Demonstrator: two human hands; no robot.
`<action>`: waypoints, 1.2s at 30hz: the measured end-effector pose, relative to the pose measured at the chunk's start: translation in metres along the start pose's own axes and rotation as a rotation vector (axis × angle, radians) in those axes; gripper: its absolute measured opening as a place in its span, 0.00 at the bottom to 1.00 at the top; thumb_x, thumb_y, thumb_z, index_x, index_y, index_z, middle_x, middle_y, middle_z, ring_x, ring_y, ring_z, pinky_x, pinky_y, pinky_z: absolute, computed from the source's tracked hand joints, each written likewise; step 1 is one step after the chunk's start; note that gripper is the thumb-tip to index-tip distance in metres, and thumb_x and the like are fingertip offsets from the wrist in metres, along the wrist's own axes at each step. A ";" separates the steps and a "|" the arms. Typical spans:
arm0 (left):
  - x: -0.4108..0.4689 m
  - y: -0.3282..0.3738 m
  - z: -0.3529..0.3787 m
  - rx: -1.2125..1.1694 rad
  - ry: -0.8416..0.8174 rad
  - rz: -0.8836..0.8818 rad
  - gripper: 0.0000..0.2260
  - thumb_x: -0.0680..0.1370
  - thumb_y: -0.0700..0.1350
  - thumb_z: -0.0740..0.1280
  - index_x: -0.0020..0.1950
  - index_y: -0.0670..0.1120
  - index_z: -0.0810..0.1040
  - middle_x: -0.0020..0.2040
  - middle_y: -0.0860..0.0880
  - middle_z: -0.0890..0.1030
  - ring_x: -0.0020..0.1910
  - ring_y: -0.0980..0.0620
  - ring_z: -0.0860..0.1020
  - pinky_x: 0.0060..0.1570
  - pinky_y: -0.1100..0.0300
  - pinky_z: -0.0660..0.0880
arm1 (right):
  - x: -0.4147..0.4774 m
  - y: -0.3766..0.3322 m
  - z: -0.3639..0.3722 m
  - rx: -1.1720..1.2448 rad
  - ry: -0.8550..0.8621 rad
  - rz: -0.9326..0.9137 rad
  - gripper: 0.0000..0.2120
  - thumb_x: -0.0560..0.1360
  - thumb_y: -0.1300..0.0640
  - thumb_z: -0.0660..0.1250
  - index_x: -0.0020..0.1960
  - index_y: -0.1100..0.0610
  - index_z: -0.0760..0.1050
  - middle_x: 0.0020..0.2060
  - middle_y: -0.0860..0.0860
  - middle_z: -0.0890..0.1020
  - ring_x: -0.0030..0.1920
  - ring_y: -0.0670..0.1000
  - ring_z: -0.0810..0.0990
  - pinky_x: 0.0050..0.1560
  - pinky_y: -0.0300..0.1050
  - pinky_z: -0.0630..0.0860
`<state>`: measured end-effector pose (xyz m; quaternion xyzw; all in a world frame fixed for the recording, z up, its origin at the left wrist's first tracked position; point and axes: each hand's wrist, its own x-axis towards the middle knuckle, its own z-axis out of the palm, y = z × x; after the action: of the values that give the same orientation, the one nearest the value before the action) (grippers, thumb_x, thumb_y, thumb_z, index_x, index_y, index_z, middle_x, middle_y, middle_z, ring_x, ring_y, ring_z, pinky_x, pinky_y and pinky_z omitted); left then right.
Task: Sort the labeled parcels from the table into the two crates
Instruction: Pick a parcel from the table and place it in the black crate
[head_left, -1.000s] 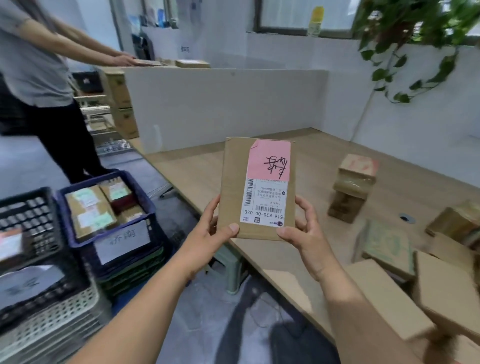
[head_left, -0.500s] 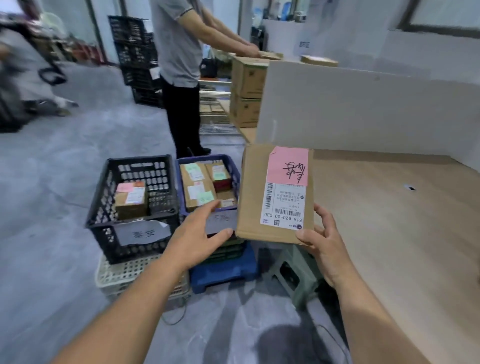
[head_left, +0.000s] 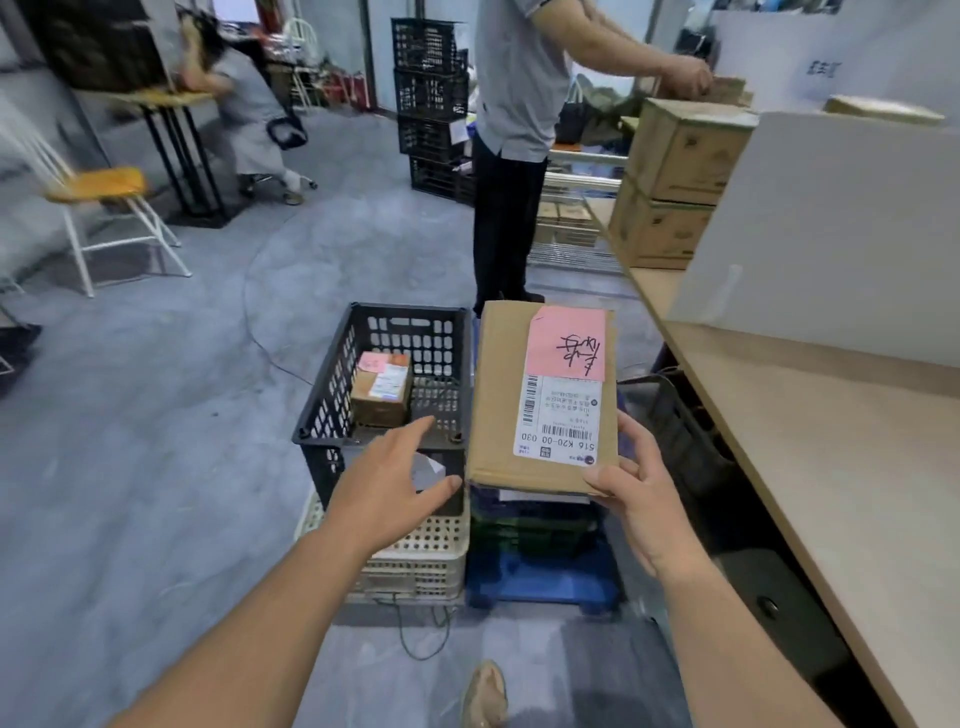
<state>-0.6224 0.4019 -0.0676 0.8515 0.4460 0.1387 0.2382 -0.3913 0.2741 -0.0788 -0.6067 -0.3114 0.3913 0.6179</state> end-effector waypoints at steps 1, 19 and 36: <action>0.013 -0.005 -0.003 0.021 -0.002 -0.005 0.34 0.75 0.61 0.65 0.77 0.54 0.55 0.75 0.53 0.63 0.73 0.52 0.62 0.67 0.55 0.65 | 0.016 0.002 0.005 0.010 -0.010 0.007 0.40 0.55 0.51 0.74 0.66 0.42 0.67 0.50 0.51 0.86 0.54 0.52 0.83 0.54 0.50 0.77; 0.195 -0.095 -0.009 0.182 -0.067 -0.142 0.36 0.75 0.60 0.66 0.78 0.53 0.54 0.75 0.49 0.64 0.72 0.50 0.62 0.66 0.57 0.62 | 0.224 0.053 0.066 -0.016 -0.139 0.261 0.30 0.71 0.68 0.71 0.60 0.38 0.70 0.50 0.51 0.86 0.52 0.51 0.84 0.46 0.42 0.79; 0.284 -0.278 -0.012 0.193 -0.224 -0.220 0.35 0.75 0.62 0.65 0.77 0.51 0.56 0.75 0.49 0.64 0.72 0.48 0.62 0.68 0.52 0.62 | 0.322 0.149 0.190 -0.181 -0.078 0.543 0.32 0.72 0.62 0.72 0.68 0.39 0.65 0.53 0.54 0.82 0.55 0.53 0.80 0.55 0.50 0.77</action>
<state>-0.6605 0.7760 -0.1975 0.8266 0.5184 -0.0276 0.2173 -0.4097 0.6414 -0.2423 -0.7051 -0.1948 0.5362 0.4212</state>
